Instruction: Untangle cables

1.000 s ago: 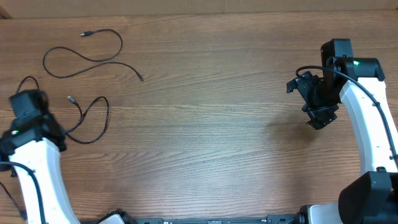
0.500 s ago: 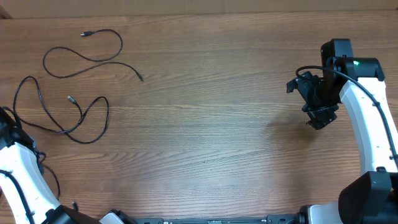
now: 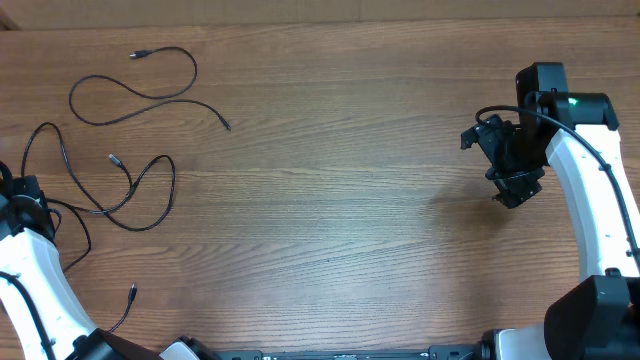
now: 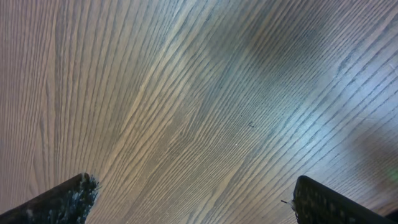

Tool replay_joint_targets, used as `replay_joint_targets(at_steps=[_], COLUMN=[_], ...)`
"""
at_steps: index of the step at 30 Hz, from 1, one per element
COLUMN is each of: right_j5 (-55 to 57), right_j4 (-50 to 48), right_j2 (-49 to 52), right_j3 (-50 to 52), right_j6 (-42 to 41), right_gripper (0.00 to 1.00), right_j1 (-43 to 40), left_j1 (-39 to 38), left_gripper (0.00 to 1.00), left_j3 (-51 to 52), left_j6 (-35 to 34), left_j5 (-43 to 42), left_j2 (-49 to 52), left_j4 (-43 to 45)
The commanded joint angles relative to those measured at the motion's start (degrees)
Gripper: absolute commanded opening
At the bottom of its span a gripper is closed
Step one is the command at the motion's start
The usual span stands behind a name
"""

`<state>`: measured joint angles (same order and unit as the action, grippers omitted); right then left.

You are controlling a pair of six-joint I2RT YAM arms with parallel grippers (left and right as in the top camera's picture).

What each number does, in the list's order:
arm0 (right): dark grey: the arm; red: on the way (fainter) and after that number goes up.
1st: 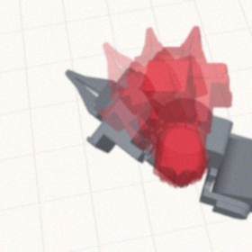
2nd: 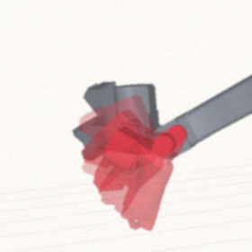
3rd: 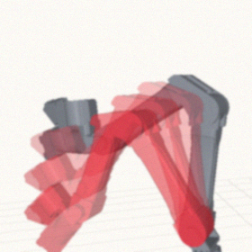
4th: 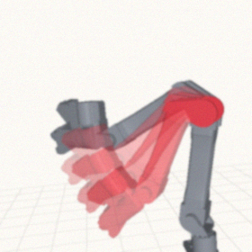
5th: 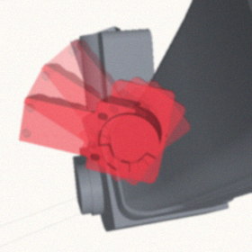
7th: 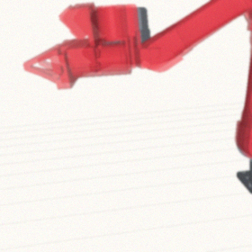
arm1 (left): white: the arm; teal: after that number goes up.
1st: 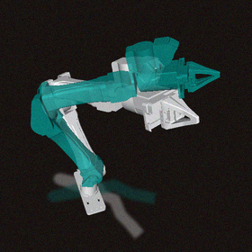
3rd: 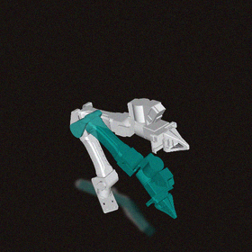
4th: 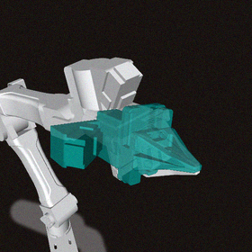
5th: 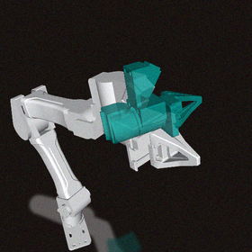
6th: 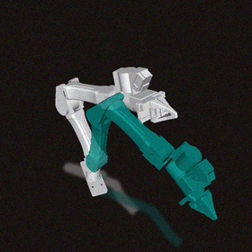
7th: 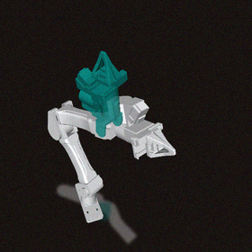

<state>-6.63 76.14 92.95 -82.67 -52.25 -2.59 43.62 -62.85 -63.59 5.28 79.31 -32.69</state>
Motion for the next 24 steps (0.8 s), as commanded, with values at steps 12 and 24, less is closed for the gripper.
replay_joint_targets(at_steps=[12,24], right_j5=[0.1,0.1], right_j4=[0.0,0.0], right_j2=[-0.5,-0.5], right_j3=[-1.0,-1.0], right_j6=[0.2,0.2], right_gripper=[1.00,1.00], right_j1=[-0.2,-0.2], left_j1=[5.9,5.9], left_gripper=[0.04,0.25], left_j3=[-1.0,-1.0], left_j6=[1.7,1.7], left_j5=[4.3,1.9], left_j2=[9.5,15.3], left_j4=[-4.4,-5.2])
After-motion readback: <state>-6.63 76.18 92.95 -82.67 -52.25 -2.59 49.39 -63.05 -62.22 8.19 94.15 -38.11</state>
